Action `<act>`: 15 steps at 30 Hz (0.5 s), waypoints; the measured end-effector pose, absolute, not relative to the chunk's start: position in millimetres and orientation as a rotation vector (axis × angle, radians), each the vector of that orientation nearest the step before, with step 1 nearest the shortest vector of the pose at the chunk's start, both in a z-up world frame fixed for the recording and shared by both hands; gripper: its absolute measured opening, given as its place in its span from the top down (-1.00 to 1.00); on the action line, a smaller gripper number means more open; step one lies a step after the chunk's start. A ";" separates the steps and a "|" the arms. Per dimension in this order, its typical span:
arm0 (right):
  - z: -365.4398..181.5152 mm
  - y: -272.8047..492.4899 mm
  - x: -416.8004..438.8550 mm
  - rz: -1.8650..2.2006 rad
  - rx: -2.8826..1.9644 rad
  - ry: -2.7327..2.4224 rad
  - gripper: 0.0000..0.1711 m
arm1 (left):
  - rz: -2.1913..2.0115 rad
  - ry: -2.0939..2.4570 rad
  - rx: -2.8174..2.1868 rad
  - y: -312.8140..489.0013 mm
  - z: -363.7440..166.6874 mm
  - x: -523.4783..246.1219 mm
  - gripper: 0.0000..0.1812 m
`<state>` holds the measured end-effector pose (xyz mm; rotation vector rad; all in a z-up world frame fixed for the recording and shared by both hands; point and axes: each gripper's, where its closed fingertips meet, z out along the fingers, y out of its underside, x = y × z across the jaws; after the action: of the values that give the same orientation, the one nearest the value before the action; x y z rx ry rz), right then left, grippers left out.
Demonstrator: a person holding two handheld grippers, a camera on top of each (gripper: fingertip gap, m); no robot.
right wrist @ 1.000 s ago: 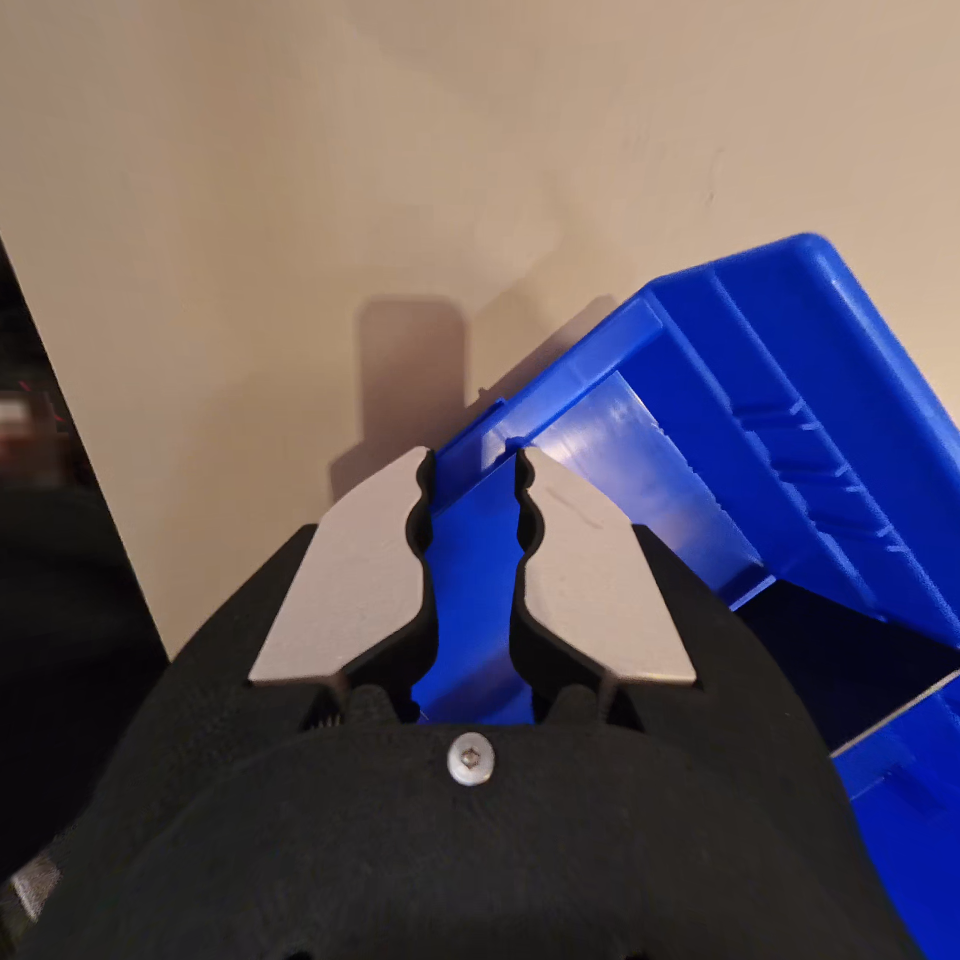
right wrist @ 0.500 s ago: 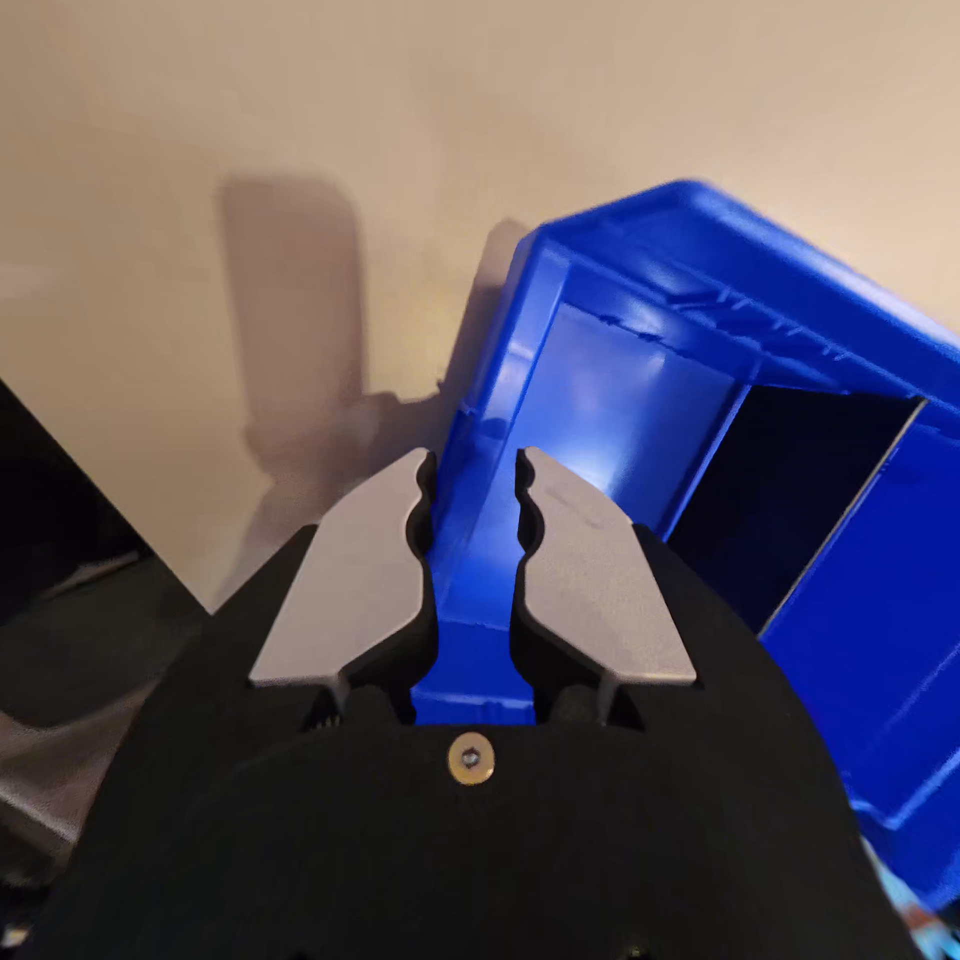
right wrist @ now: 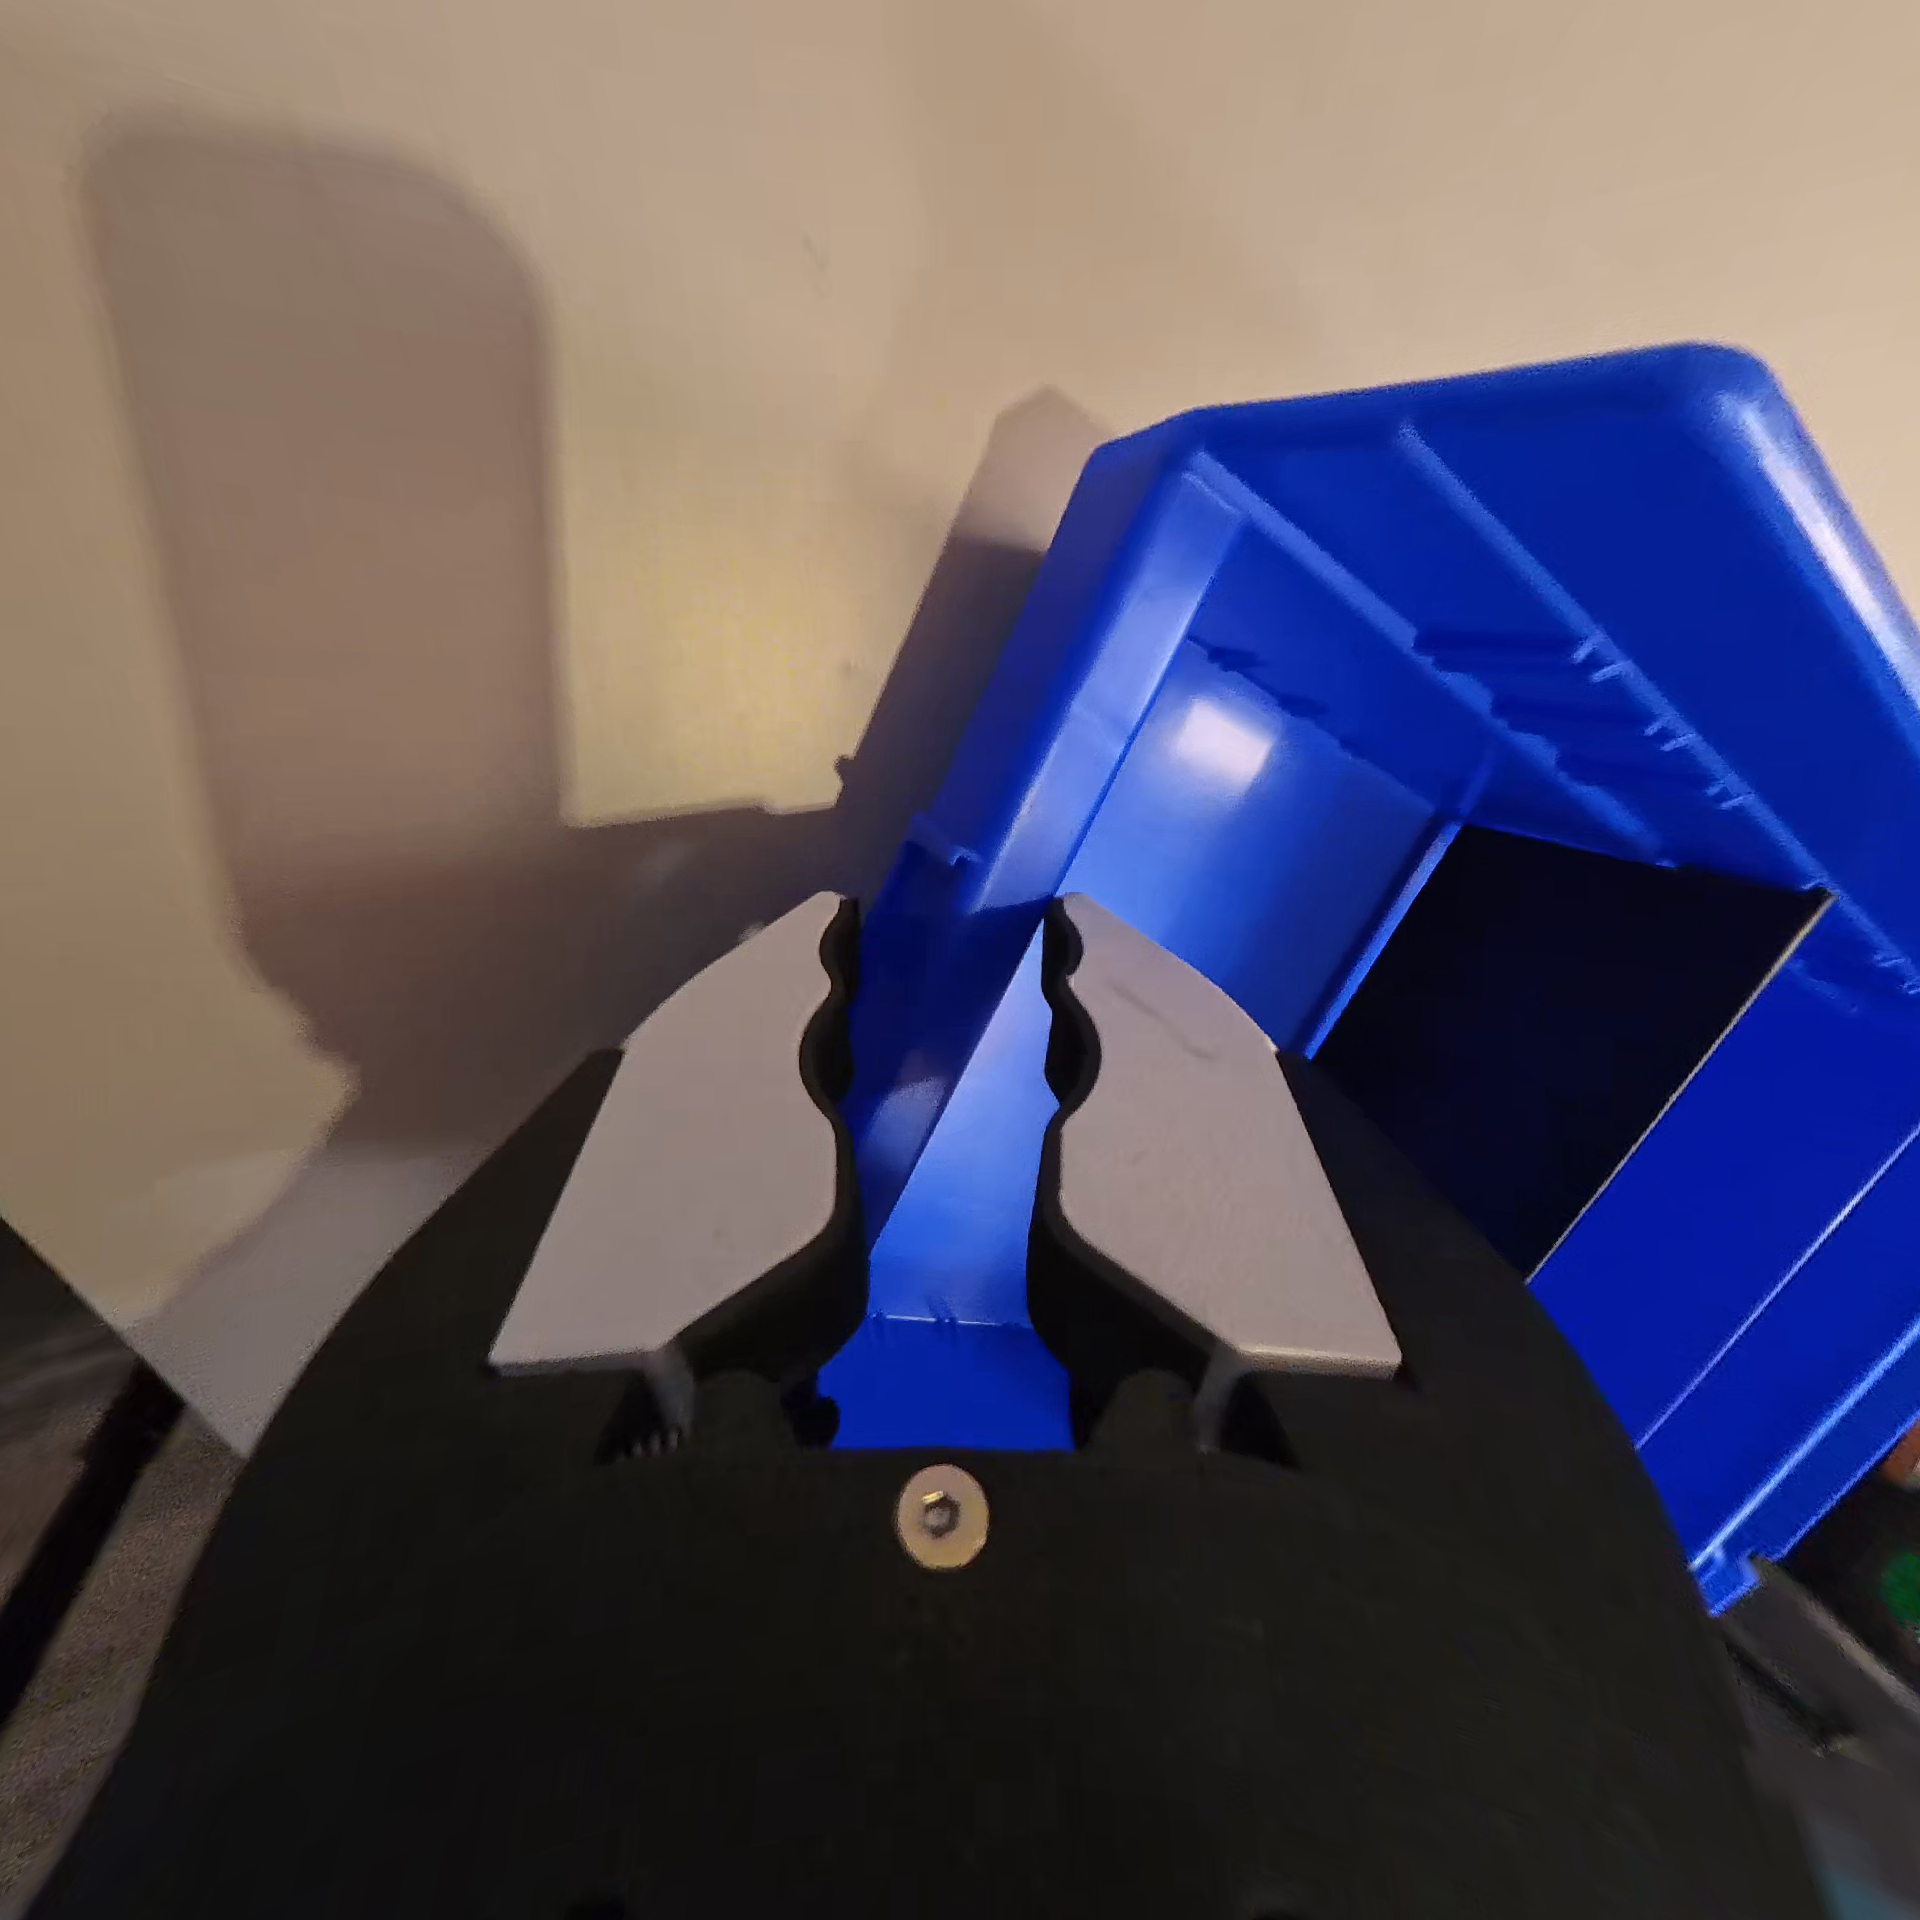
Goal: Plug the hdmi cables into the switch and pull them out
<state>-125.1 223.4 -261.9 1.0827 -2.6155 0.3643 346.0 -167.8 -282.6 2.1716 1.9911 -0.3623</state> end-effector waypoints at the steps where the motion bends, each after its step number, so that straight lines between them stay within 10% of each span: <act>1: -261.8 225.7 -128.9 0.361 1.123 -2.602 0.60 | -0.370 1.980 2.201 -167.1 -282.7 347.8 0.70; 15: -256.8 260.3 -261.0 0.023 1.235 -2.259 0.66 | -0.394 1.693 2.502 -174.3 -283.9 407.0 0.70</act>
<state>-261.0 260.3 -256.8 1.2352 -2.2588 0.0230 407.0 -174.3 -283.9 2.5023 1.6930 -0.3938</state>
